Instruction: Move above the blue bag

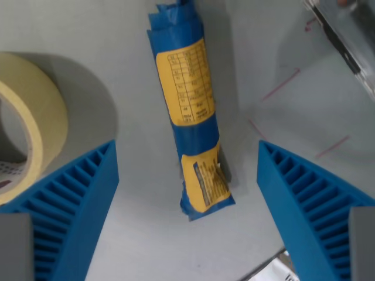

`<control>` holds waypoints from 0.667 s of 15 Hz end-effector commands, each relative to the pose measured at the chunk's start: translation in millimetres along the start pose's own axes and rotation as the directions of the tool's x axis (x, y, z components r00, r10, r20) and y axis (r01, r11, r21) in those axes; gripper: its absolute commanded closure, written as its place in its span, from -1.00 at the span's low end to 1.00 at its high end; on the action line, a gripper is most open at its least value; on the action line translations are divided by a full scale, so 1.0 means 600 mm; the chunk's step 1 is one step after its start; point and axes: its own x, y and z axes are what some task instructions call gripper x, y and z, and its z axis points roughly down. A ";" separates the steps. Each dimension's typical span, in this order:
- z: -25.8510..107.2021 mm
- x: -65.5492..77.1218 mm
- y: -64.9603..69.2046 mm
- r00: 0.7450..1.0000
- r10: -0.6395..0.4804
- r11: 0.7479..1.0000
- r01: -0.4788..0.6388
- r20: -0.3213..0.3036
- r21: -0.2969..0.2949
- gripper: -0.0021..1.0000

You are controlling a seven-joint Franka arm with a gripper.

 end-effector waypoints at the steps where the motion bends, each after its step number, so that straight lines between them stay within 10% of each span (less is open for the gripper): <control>1: 0.005 0.015 0.008 0.993 -0.120 0.992 0.120 -0.006 0.027 -1.00; 10: 0.010 0.017 0.010 0.997 -0.076 0.997 0.076 -0.003 0.023 -1.00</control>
